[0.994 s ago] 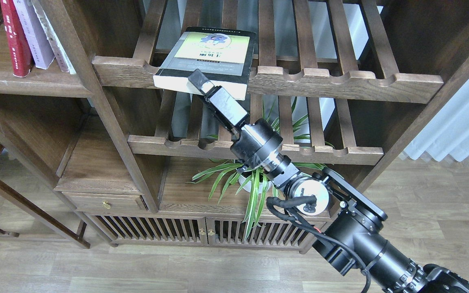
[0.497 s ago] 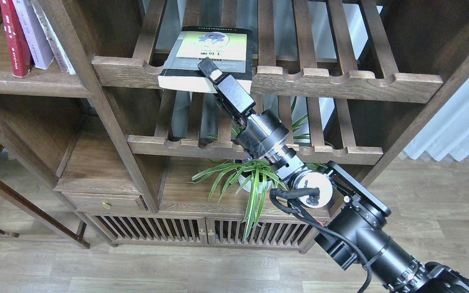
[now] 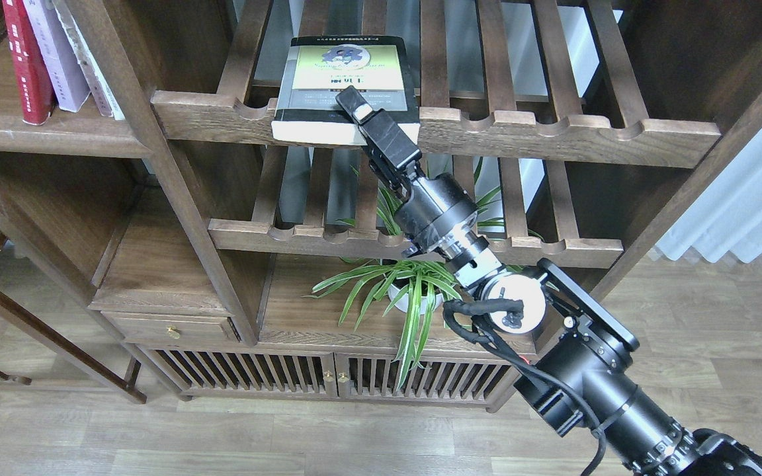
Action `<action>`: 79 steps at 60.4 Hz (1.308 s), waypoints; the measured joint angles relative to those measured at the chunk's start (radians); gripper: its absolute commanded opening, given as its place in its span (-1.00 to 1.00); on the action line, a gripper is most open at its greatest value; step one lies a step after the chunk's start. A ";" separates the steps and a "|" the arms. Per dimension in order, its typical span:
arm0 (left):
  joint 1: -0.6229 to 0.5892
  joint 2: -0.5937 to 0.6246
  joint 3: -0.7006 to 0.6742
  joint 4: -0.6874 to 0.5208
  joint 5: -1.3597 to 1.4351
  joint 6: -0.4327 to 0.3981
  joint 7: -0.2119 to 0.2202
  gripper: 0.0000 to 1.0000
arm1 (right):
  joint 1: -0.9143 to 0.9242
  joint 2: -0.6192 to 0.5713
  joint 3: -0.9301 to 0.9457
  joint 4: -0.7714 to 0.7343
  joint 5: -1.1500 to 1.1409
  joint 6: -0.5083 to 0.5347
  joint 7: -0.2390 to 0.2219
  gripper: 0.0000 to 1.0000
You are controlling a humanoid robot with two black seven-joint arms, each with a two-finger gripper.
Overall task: Organize books on shelf
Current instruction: 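Grasp the white book's edge with the right gripper and pull it down, then lower the white book and grip it with both grippers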
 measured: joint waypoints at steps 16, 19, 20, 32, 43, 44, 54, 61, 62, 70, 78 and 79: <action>0.003 0.001 0.000 0.002 0.000 0.000 -0.002 1.00 | -0.078 0.000 -0.020 0.052 -0.002 0.086 -0.008 -0.94; 0.006 0.001 0.004 0.002 0.000 0.000 -0.003 1.00 | -0.111 0.000 -0.027 0.076 -0.001 0.106 -0.009 -0.94; 0.007 0.001 0.007 0.002 -0.001 0.000 -0.003 1.00 | -0.125 0.000 -0.032 0.085 -0.001 0.113 -0.009 -0.94; 0.030 0.009 0.098 0.004 -0.104 0.000 0.000 1.00 | -0.288 0.000 -0.102 0.154 -0.003 0.219 -0.012 -0.93; 0.041 0.103 0.374 -0.006 -0.354 0.000 -0.008 1.00 | -0.385 0.000 -0.181 0.158 -0.008 0.237 -0.016 -0.93; 0.041 0.107 0.388 -0.006 -0.365 0.000 -0.008 1.00 | -0.388 0.000 -0.182 0.158 -0.008 0.237 -0.017 -0.93; 0.010 0.169 0.624 -0.016 -0.554 0.000 -0.017 1.00 | -0.446 -0.021 -0.200 0.146 -0.008 0.237 -0.023 -0.91; -0.023 0.177 0.713 -0.022 -0.599 0.000 -0.020 1.00 | -0.452 -0.079 -0.201 0.100 -0.008 0.237 -0.027 -0.93; -0.026 0.177 0.720 -0.024 -0.600 0.000 -0.021 1.00 | -0.452 -0.087 -0.201 0.093 -0.008 0.237 -0.027 -0.93; -0.038 0.177 0.760 -0.056 -0.604 0.000 -0.038 1.00 | -0.459 -0.149 -0.211 0.056 -0.007 0.236 -0.031 -0.92; -0.041 0.170 0.776 -0.094 -0.606 0.000 -0.050 1.00 | -0.470 -0.164 -0.218 0.040 -0.008 0.236 -0.049 -0.92; -0.041 0.170 0.778 -0.096 -0.606 0.000 -0.052 1.00 | -0.471 -0.165 -0.218 0.037 -0.008 0.236 -0.053 -0.92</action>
